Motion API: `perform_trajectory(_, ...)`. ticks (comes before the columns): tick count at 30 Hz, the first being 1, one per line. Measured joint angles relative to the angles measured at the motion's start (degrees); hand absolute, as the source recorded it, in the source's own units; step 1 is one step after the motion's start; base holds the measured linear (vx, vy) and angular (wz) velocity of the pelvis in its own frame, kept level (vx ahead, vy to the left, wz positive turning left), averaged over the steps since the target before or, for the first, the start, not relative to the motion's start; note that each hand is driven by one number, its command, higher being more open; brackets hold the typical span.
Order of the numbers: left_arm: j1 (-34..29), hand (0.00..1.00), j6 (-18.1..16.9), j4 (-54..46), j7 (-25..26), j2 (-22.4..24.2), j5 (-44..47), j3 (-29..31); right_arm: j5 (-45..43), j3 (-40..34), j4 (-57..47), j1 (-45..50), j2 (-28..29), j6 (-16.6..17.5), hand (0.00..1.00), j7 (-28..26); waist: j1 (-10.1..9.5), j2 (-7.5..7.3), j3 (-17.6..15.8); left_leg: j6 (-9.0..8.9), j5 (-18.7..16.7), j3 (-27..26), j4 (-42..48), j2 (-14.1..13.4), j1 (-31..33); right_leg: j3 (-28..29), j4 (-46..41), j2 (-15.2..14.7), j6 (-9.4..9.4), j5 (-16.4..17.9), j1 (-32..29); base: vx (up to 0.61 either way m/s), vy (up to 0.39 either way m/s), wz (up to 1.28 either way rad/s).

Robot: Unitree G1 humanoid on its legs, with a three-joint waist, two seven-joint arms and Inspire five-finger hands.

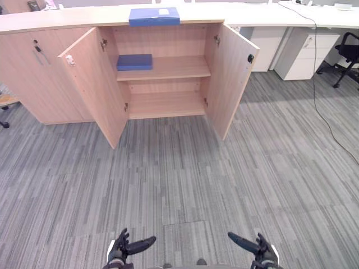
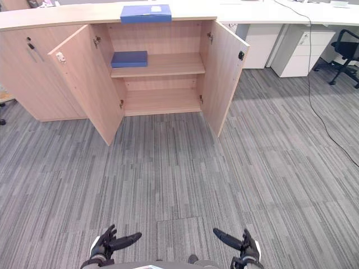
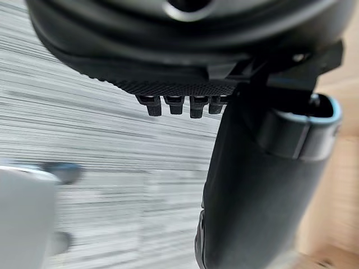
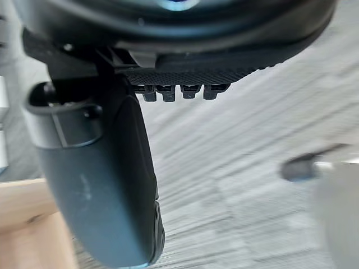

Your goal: Walk over to the cabinet, pick up the folder, carry it to the office cabinet, place the folder inside the office cabinet, then close the office cabinet door

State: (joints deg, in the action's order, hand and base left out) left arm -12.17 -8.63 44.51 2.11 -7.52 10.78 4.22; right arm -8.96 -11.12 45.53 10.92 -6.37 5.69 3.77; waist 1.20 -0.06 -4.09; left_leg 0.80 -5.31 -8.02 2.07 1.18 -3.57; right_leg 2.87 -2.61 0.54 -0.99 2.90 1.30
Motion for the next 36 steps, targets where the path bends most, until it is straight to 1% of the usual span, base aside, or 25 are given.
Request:
perform_trajectory(2, 0.05, 1.00, -0.39, -1.03, -0.04, -0.02, 0.00, 0.50, 1.19, 0.00, -0.50, -0.51, -0.23, 0.08, 1.00, -0.07, 0.05, 0.02, -0.44, -0.36, -0.23, -0.14, 0.00, 0.01, -0.63, -0.03, 0.44, -0.07, -0.07, -0.04, 0.87, 0.07, 0.026, -0.02)
perform_trajectory(3, 0.06, 1.00, -0.46, -1.48, -0.08, -0.08, -0.02, 0.88, 2.57, 0.01, -0.54, -1.08, -0.27, 0.08, 1.00, -0.12, 0.12, 0.04, -1.29, -0.44, -0.29, -0.20, 0.01, 0.03, -1.14, -0.03, 0.65, -0.10, -0.08, -0.05, 1.49, 0.04, 0.018, 0.00)
perform_trajectory(7, -0.11, 1.00, -0.43, -1.51, -0.10, -0.20, -0.05, 0.97, 6.04, 0.14, -1.91, -1.58, -0.36, 0.06, 1.00, -0.32, 0.29, 0.18, -2.97, -0.63, -0.44, -0.29, 0.02, 0.11, -0.92, 0.01, 0.98, -0.20, -0.08, -0.05, 1.37, 0.00, 0.000, 0.00)
perform_trajectory(8, -0.30, 1.00, -0.40, -1.52, -0.10, -0.14, -0.06, 0.96, 6.72, 0.28, -2.17, -1.78, -0.59, 0.05, 1.00, -0.37, 0.28, 0.29, -3.18, -1.05, -0.75, -0.41, 0.29, 0.06, -0.62, 0.12, 0.98, -0.19, -0.08, -0.05, 1.10, -0.01, -0.003, -0.06)
perform_trajectory(10, -0.75, 1.00, -0.40, -1.59, -0.09, -0.14, -0.02, 0.97, 7.02, 0.38, -2.33, -1.93, -1.20, 0.05, 1.00, -0.46, 0.28, 0.54, -3.36, -0.95, -1.67, -0.74, 1.72, -0.12, 0.59, 0.44, 0.92, -0.11, -0.08, -0.05, 0.37, -0.01, 0.003, -0.09)
perform_trajectory(12, -1.06, 1.00, -0.41, -1.83, -0.05, -0.08, 0.05, 0.97, 7.10, 0.80, -2.68, -2.64, -2.72, 0.01, 1.00, -0.45, -0.07, 1.12, -3.99, -0.68, -4.08, -1.96, 5.75, -0.81, 3.01, 1.52, 0.51, 0.25, -0.09, -0.05, -0.74, -0.01, 0.019, -0.24)
perform_trajectory(15, -1.59, 1.00, -0.41, -2.48, 0.14, -0.08, 0.57, 1.05, 8.04, 1.90, -3.41, -4.04, -4.07, -0.01, 1.00, -0.23, -0.31, 1.80, -4.59, -0.07, -6.55, -3.68, 9.47, -1.80, 5.69, 3.18, -0.02, 0.86, -0.21, -0.07, -2.50, 0.01, 0.040, -0.35)
perform_trajectory(16, -1.53, 1.00, -0.40, -3.44, 0.19, -0.09, 0.57, 1.11, 8.17, 2.57, -3.45, -4.84, -4.48, -0.05, 1.00, -0.13, -0.34, 1.81, -5.25, 0.17, -7.66, -4.03, 11.14, -2.16, 6.75, 3.57, -0.26, 1.08, -0.42, 0.06, -3.10, 0.04, 0.044, -0.22)
perform_trajectory(17, -1.53, 1.00, -0.41, -3.73, 0.20, -0.08, 0.58, 1.13, 8.17, 2.69, -3.45, -5.00, -4.53, -0.05, 1.00, -0.14, -0.37, 1.83, -5.34, 0.19, -7.88, -4.10, 11.47, -2.23, 6.99, 3.64, -0.39, 1.12, -0.55, 0.17, -3.26, 0.05, 0.049, -0.16)
perform_trajectory(18, -1.26, 1.00, -0.44, -4.54, 0.21, -0.08, 0.74, 1.13, 8.16, 2.81, -3.44, -5.72, -4.53, -0.13, 1.00, -0.14, -0.50, 1.88, -5.56, 0.46, -8.83, -4.37, 12.81, -2.46, 8.12, 3.95, -1.85, 1.29, -0.92, 1.10, -4.53, 0.07, 0.053, -0.14)
perform_trajectory(20, -1.07, 1.00, -0.41, -5.61, 0.21, -0.04, 1.49, 1.10, 8.13, 3.07, -3.45, -6.60, -4.53, -0.18, 1.00, -0.12, -0.74, 1.93, -5.85, 0.83, -10.59, -5.05, 14.74, -2.46, 8.85, 4.32, -8.67, 1.36, -1.80, 4.94, -7.74, 0.09, 0.056, -0.18)
perform_trajectory(21, -1.05, 1.00, -0.42, -6.30, 0.29, -0.03, 1.66, 1.06, 8.13, 3.14, -3.45, -6.79, -4.49, -0.19, 1.00, -0.09, -0.96, 1.88, -6.21, 1.35, -12.06, -5.44, 15.79, -2.22, 8.37, 3.72, -15.57, 1.32, -2.56, 7.75, -10.41, 0.12, 0.062, -0.13)
perform_trajectory(22, -0.77, 1.00, -0.43, -6.58, 0.47, -0.17, 1.68, 0.95, 8.11, 3.60, -3.55, -7.01, -4.42, -0.19, 1.00, -0.05, -0.98, 1.93, -7.12, 2.03, -13.21, -5.15, 16.03, -1.83, 6.90, 1.34, -25.99, 0.81, -3.76, 9.60, -14.06, 0.13, 0.061, -0.04)
perform_trajectory(23, -0.50, 1.00, -0.42, -6.53, 0.50, -0.35, 1.67, 0.82, 8.10, 3.97, -3.68, -6.95, -4.40, -0.21, 1.00, -0.02, -0.84, 1.97, -7.72, 2.37, -13.62, -4.70, 16.03, -1.50, 5.99, -0.32, -30.95, 0.38, -3.92, 10.85, -16.22, 0.16, 0.058, 0.24)
perform_trajectory(24, -0.17, 1.00, -0.41, -6.58, 0.57, -0.67, 1.67, 0.45, 8.09, 4.74, -4.11, -6.23, -4.36, -0.34, 1.00, -0.05, -0.10, 1.64, -8.19, 2.88, -14.67, -3.72, 15.85, -0.82, 4.10, -3.24, -35.69, -0.92, -2.85, 12.73, -18.62, 0.16, 0.040, 0.30)
perform_trajectory(26, 0.37, 1.00, -0.37, -6.49, 0.58, -0.73, 1.68, 0.21, 7.97, 5.38, -4.27, -6.02, -4.51, -0.40, 1.00, -0.05, -0.02, 2.02, -9.34, 3.13, -15.38, -2.84, 14.52, -0.65, 1.03, -6.43, -34.72, -1.74, -1.92, 13.60, -21.45, 0.29, 0.030, 0.35)
perform_trajectory(28, 2.29, 1.00, -0.41, -6.49, 0.72, -0.78, 1.68, 0.14, 7.91, 5.55, -4.28, -6.47, -4.58, -0.39, 1.00, -0.03, 1.51, 3.01, -10.70, 2.91, -15.45, 0.22, 11.66, -1.83, -1.59, -9.52, -28.61, -1.53, -1.47, 12.61, -25.85, 0.55, -0.047, 0.74)
perform_trajectory(29, 3.44, 1.00, -0.44, -6.45, 0.92, -0.77, 1.68, -0.18, 7.91, 5.57, -4.28, -6.76, -4.71, -0.43, 1.00, -0.01, 1.85, 3.75, -11.65, 2.59, -15.36, 1.36, 9.51, -3.08, -3.55, -11.07, -22.74, -1.21, -1.72, 9.36, -27.78, 0.60, -0.115, 0.75)
perform_trajectory(30, 3.73, 1.00, -0.47, -6.44, 1.14, -0.81, 1.68, -0.34, 7.90, 5.67, -4.32, -6.76, -4.70, -0.42, 1.00, 0.00, 1.97, 3.86, -11.76, 1.64, -15.34, 1.88, 8.30, -3.57, -4.65, -11.40, -18.80, -1.08, -1.69, 6.30, -28.54, 0.68, -0.162, 0.66)
perform_trajectory(31, 3.97, 1.00, -0.47, -6.31, 1.61, -0.84, 1.68, -0.78, 7.89, 5.86, -4.99, -6.26, -4.70, -0.41, 1.00, 0.01, 2.63, 3.83, -11.77, -0.12, -15.77, 3.24, 6.57, -4.45, -7.05, -11.11, -13.92, -1.02, -1.13, -0.98, -28.96, 0.38, -0.092, 0.56)
perform_trajectory(32, 3.86, 1.00, -0.47, -6.20, 1.72, -0.81, 1.68, -0.96, 7.89, 5.85, -5.66, -5.72, -4.70, -0.41, 1.00, 0.06, 3.07, 3.81, -11.72, -1.11, -16.28, 3.99, 6.40, -4.92, -8.01, -10.88, -14.02, -1.32, -0.83, -5.31, -28.74, 0.66, -0.200, 0.57)
perform_trajectory(33, 4.32, 1.00, -0.45, -5.49, 1.74, -0.35, 1.66, -1.14, 7.90, 5.61, -5.98, -6.16, -4.99, -0.47, 1.00, 0.21, 3.30, 4.88, -12.16, -2.49, -16.34, 5.08, 7.33, -6.59, -9.01, -12.02, -19.14, -0.66, 2.19, -6.07, -29.33, 0.63, -0.223, 0.48)
perform_trajectory(34, 5.00, 1.00, -0.41, -5.17, 1.49, -0.31, 1.62, -1.53, 7.88, 4.86, -6.39, -6.92, -4.56, -0.46, 1.00, 0.59, 3.92, 4.83, -12.30, -5.75, -14.37, 6.00, 10.97, -6.87, -8.00, -12.72, -23.63, -1.29, 3.09, -1.75, -29.85, 0.76, -0.269, 0.38)
perform_trajectory(35, 5.00, 1.00, -0.47, -5.20, 1.50, -0.04, 1.63, -1.71, 7.88, 4.82, -6.42, -7.16, -4.64, -0.46, 1.00, 0.65, 4.03, 4.82, -12.32, -7.15, -12.90, 5.96, 14.27, -6.95, -7.17, -13.00, -24.95, -1.46, 3.41, -0.24, -29.10, 0.63, -0.233, 0.40)
perform_trajectory(36, 4.88, 1.00, -0.47, -4.99, 1.47, 0.53, 1.63, -1.82, 7.88, 4.92, -6.60, -7.04, -4.67, -0.41, 1.00, 0.70, 4.29, 4.72, -12.41, -7.77, -8.10, 5.55, 25.71, -7.40, -3.83, -13.50, -24.49, -1.56, 3.56, 2.59, -25.18, 0.65, -0.237, 0.29)
